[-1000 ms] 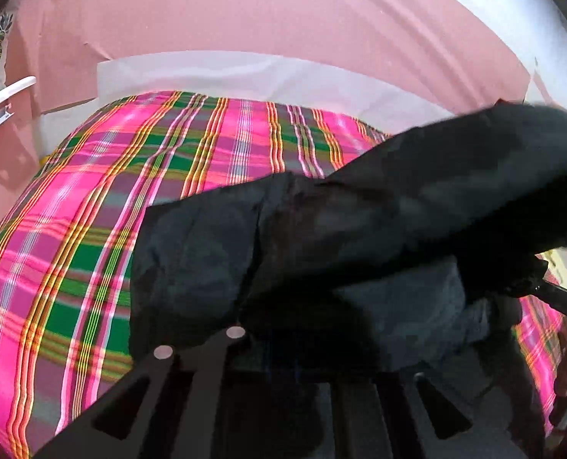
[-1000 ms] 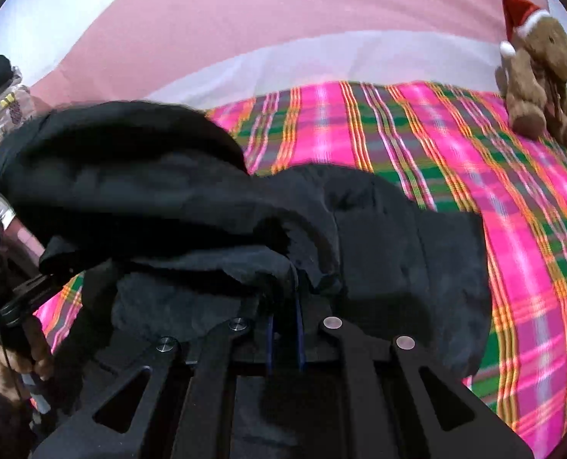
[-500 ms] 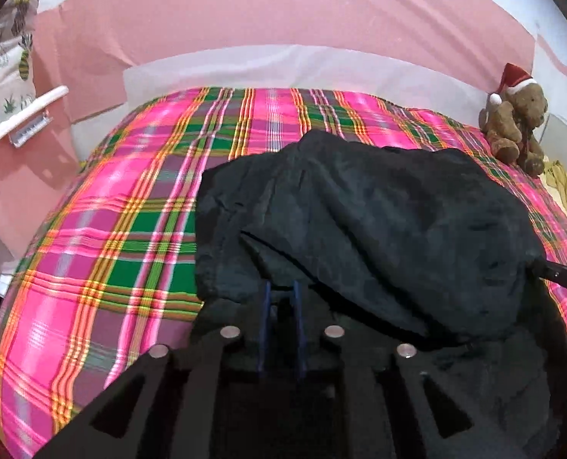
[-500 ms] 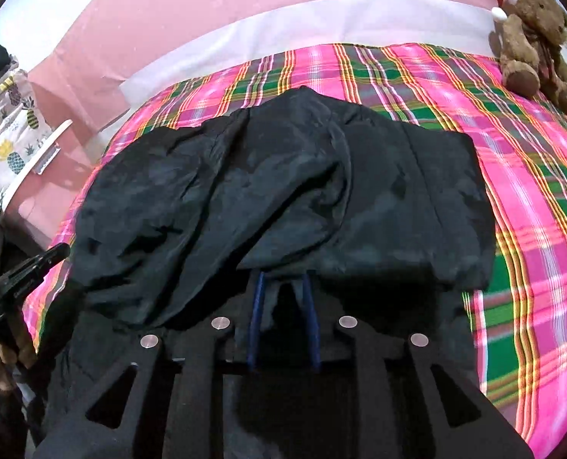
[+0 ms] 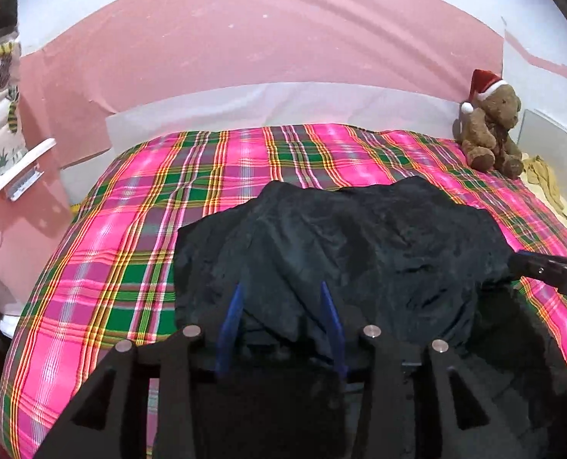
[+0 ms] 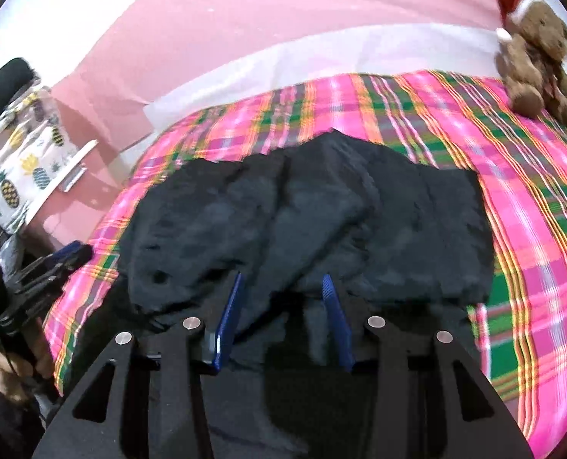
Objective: Fold large clothes
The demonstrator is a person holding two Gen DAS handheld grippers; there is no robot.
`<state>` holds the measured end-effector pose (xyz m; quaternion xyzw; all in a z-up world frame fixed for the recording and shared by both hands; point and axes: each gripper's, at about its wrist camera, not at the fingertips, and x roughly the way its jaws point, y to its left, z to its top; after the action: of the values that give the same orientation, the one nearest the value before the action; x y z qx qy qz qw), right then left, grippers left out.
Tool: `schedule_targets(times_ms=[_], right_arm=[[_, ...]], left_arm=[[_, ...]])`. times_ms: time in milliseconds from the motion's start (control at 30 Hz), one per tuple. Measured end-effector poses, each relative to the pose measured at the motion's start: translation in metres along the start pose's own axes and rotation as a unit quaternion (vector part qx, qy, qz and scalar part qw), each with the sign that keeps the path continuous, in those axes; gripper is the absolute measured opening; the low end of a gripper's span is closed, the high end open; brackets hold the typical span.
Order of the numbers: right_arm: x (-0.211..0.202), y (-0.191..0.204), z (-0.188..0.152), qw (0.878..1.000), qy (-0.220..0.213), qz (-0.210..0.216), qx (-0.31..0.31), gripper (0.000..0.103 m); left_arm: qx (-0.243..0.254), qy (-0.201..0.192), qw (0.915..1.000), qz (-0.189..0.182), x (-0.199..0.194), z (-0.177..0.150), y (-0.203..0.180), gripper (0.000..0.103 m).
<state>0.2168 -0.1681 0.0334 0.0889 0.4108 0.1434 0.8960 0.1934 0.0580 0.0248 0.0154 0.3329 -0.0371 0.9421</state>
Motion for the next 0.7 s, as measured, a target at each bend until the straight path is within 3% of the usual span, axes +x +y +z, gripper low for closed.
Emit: schedule_targets(times_ms=[233,433,700], right_arm=[[0.034,0.028,0.008,0.999,0.0,0.004,-0.044,0.044],[0.085,0.008,-0.01,0.997,0.06,-0.026,-0.032,0.044],[0.109,-0.006,-0.036,0.997,0.076,-0.023,-0.026,0.044]], left_arm=[[0.007,0.014,0.9997,-0.016,0.03,0.002,-0.014,0.044],[0.005,0.085,0.996,-0.028,0.084,-0.033,-0.017,0.044],[-0.006,0.094,0.9946,-0.045,0.094,-0.045,-0.015,0.045]])
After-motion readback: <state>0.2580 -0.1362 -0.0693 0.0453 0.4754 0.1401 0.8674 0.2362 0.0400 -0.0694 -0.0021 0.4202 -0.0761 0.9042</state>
